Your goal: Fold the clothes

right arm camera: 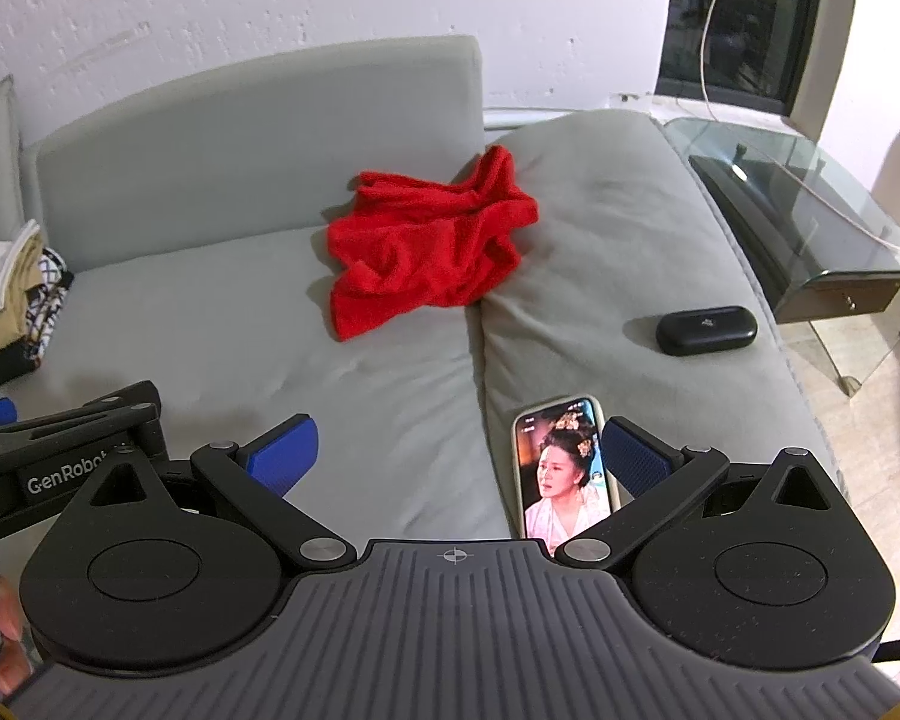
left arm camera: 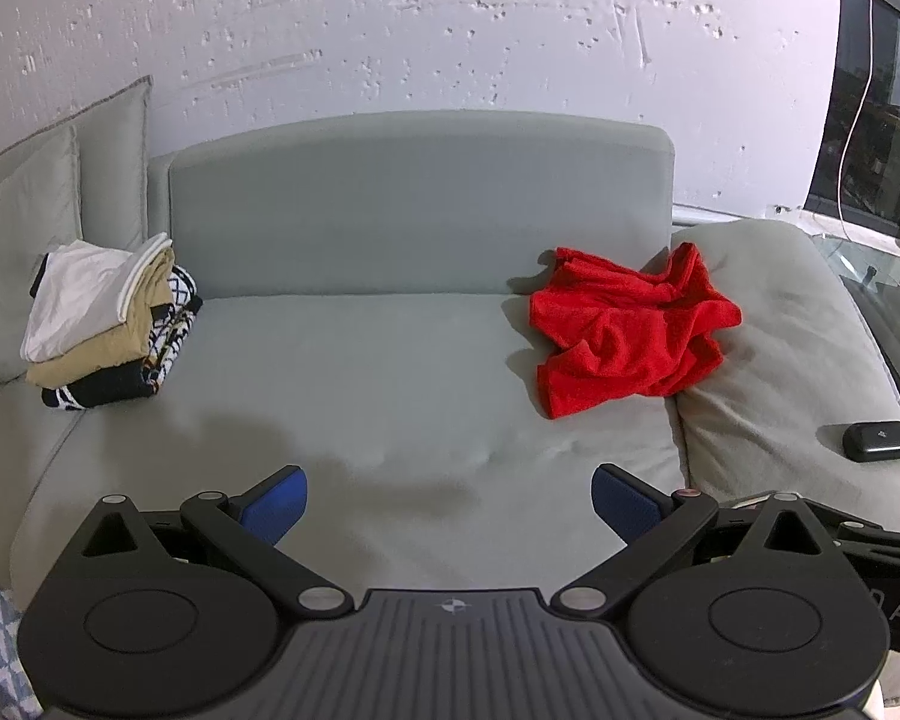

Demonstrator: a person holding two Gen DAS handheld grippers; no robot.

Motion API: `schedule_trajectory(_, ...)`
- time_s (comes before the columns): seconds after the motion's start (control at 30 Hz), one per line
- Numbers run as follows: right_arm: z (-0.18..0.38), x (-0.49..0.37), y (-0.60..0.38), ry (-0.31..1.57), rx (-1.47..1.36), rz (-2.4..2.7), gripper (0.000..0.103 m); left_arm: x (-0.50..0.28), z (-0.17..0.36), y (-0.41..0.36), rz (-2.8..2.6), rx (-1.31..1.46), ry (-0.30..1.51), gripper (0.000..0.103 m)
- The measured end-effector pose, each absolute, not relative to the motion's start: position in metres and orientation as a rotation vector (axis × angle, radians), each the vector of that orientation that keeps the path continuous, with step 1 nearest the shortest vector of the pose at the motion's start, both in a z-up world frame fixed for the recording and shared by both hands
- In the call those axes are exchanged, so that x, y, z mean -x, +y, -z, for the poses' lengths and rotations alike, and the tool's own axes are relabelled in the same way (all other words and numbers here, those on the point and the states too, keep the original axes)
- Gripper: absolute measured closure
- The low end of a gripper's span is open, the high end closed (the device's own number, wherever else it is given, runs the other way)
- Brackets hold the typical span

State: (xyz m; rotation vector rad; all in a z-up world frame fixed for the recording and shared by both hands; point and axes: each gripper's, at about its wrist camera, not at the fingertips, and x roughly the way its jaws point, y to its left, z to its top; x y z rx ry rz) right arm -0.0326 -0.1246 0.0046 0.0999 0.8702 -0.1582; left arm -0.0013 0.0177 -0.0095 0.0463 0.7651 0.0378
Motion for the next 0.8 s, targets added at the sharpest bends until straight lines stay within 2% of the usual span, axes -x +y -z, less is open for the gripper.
schedule_trajectory(0.4, 0.031, -0.005, -0.13, 0.832, -0.147, 0.168, 0.0, -0.025, 0.045, 0.036, -0.059, -0.027, 0.831, 0.001)
schedule_trajectory(0.8, 0.108, -0.095, -0.15, 0.776, -0.264, 0.119, 0.0, -0.065, 0.095, 0.071, -0.101, 0.041, 0.853, 0.002)
